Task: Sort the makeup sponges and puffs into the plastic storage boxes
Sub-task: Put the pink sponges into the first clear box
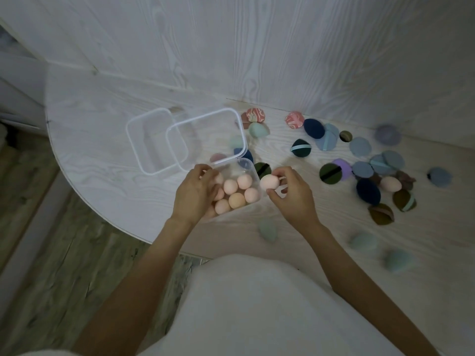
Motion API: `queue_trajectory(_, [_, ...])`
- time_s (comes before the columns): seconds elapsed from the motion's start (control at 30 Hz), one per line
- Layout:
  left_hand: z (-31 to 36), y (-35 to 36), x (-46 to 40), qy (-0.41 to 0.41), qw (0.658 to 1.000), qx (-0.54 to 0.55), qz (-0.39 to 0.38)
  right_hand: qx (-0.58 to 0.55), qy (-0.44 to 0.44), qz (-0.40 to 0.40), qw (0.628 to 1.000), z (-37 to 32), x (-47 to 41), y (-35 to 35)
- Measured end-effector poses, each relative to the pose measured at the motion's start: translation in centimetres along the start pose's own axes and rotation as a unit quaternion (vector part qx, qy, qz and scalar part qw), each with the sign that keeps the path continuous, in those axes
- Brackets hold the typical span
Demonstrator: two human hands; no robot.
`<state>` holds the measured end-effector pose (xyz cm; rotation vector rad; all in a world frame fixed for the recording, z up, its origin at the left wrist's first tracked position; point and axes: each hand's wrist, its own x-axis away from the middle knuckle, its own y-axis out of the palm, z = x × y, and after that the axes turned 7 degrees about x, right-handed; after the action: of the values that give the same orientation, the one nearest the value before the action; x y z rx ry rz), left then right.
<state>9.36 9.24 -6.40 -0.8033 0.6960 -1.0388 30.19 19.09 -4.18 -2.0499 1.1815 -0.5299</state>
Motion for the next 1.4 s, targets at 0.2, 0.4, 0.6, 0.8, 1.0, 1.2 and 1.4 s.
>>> queue_trajectory(0.2, [0.0,-0.1,-0.3,-0.012,0.999,0.039,-0.009,-0.065,0.005,-0.039,0.997,-0.9,-0.2,0.1])
queue_trajectory(0.4, [0.2,0.0,-0.7,-0.044,0.998,-0.031,-0.023,-0.024,-0.015,-0.067,0.997,-0.7,-0.1,0.4])
queue_trajectory(0.6, [1.0,0.6,-1.8,-0.071,0.964,-0.186,-0.173,-0.004,-0.022,-0.053,0.998,-1.0,-0.2,0.6])
queue_trajectory(0.8, [-0.3,0.5,-0.5,-0.042,0.988,-0.075,-0.132,0.012,-0.045,-0.032,0.998,-1.2,-0.5,0.8])
queue_trajectory(1.0, [-0.1,0.1,0.6,-0.012,0.993,-0.018,-0.117,0.009,-0.115,0.016,0.993,-4.0,-2.7,1.5])
queue_trajectory(1.2, [0.4,0.0,1.0,0.006,0.986,-0.039,-0.161,0.059,-0.196,-0.015,0.979,-4.2,-3.6,3.4])
queue_trajectory(1.4, [-0.2,-0.3,1.2,0.03,0.98,-0.037,-0.194,0.184,-0.254,-0.022,0.949,-3.3,-3.1,5.1])
